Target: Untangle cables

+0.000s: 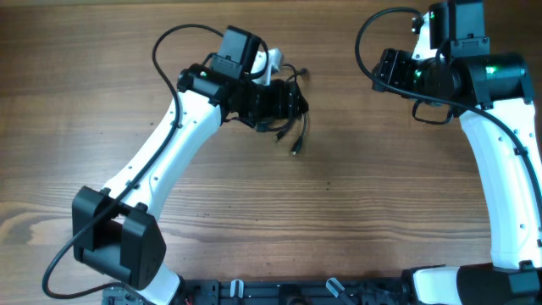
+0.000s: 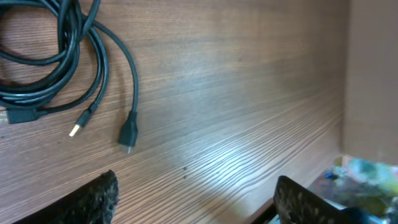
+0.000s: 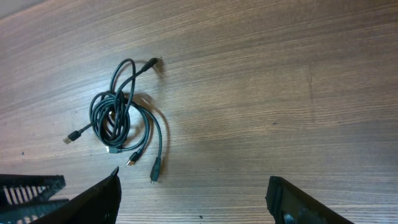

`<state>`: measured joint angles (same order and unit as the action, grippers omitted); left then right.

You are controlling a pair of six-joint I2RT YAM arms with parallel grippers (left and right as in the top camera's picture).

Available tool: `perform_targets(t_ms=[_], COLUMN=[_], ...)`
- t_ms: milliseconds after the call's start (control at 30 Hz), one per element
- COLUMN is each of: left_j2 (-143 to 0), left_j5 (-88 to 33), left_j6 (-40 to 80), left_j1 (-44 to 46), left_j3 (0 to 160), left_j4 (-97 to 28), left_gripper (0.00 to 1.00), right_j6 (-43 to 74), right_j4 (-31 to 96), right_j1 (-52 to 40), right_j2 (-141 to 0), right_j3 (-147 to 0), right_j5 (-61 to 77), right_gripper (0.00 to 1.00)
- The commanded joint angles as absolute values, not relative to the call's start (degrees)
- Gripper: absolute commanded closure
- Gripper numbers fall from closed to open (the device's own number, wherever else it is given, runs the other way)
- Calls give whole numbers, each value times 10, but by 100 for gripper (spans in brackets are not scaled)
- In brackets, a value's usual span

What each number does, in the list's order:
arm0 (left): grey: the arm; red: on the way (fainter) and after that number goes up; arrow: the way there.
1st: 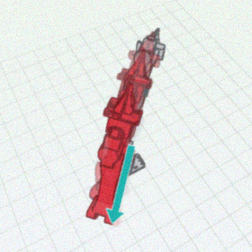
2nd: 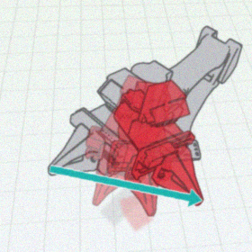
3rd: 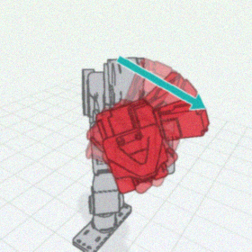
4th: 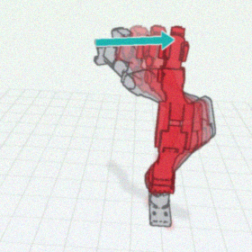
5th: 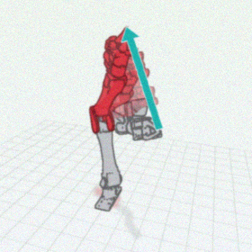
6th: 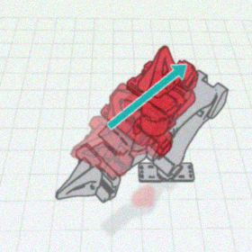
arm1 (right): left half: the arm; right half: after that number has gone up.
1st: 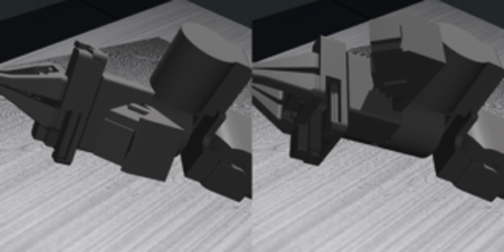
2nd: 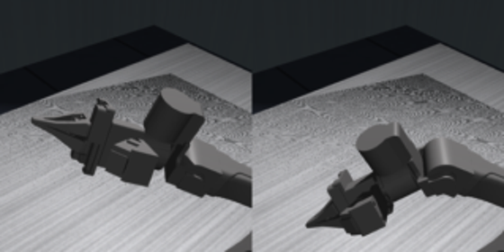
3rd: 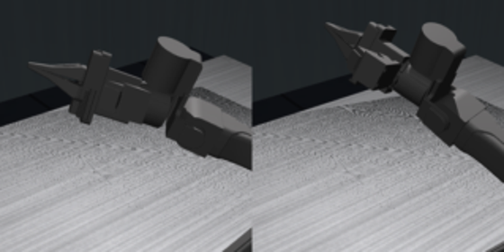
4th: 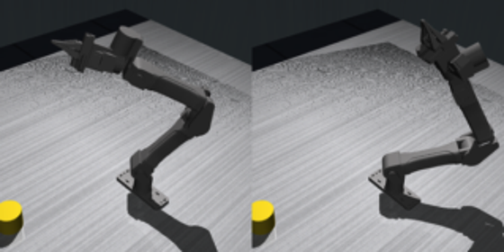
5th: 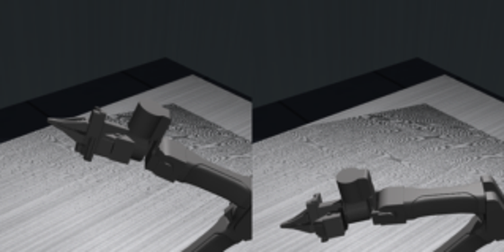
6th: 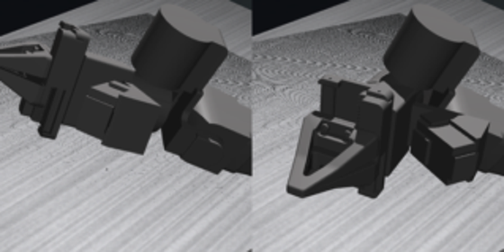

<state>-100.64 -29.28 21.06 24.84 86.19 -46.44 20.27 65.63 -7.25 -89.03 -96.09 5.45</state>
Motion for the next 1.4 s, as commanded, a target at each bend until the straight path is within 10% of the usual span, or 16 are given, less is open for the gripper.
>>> perform_targets(t_ms=[0,567,1367], left_j2=[-1010,-1119,-1294], left_j5=[-198,-110,-133], left_j6=[171,-141,-156], left_j1=[243,136,138], left_j3=[863,863,863], left_j4=[-472,-326,-256], left_gripper=[13,30,30], right_j6=[195,195,195], right_j4=[656,670,683], right_j1=[-74,-74,-74], right_j2=[-897,-897,-897], right_j3=[-962,-962,-962], right_j5=[43,43,43], right_gripper=[23,23,23])
